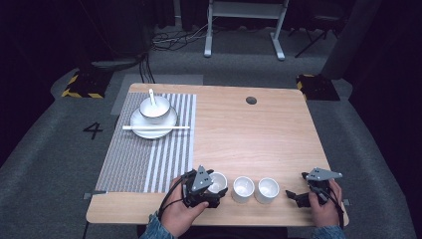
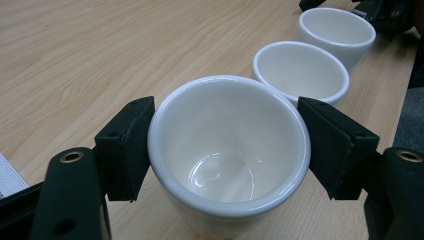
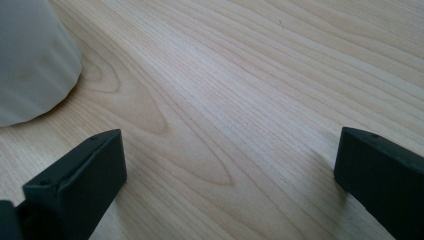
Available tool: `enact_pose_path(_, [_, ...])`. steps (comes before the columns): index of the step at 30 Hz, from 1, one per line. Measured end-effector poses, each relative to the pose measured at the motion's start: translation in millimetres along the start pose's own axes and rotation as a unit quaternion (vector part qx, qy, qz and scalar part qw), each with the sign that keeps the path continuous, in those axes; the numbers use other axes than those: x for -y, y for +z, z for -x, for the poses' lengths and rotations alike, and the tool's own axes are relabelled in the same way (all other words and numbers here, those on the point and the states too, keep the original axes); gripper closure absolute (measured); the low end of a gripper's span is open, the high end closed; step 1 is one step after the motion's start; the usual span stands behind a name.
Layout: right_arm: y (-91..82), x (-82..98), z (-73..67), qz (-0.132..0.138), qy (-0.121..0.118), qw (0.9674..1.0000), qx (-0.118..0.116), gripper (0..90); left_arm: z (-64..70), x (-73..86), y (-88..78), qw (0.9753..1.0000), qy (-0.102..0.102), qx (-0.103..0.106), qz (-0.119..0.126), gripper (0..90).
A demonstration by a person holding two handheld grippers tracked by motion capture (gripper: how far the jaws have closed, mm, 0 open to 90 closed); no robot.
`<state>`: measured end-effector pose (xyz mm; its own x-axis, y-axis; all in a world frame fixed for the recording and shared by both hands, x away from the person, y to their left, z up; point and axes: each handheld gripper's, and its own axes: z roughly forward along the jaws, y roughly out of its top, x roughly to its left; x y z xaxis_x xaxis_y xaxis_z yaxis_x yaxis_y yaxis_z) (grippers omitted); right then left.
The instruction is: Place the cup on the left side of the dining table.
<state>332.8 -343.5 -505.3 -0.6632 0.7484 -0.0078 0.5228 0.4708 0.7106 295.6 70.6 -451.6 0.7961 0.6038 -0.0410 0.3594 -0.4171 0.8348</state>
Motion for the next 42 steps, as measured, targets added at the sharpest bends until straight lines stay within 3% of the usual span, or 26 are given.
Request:
enact_pose_path(23, [0.0,0.0,0.0,0.000,0.000,1.0000,0.000,0.4,-30.2,-21.1,-31.9,0.9989,-0.012,-0.042,0.017,27.0])
enact_pose_path(42, [0.0,0.0,0.1,0.000,0.000,1.0000,0.000,0.4,-72.1,-35.2,-64.7,0.9944,-0.027,-0.096,0.034,27.0])
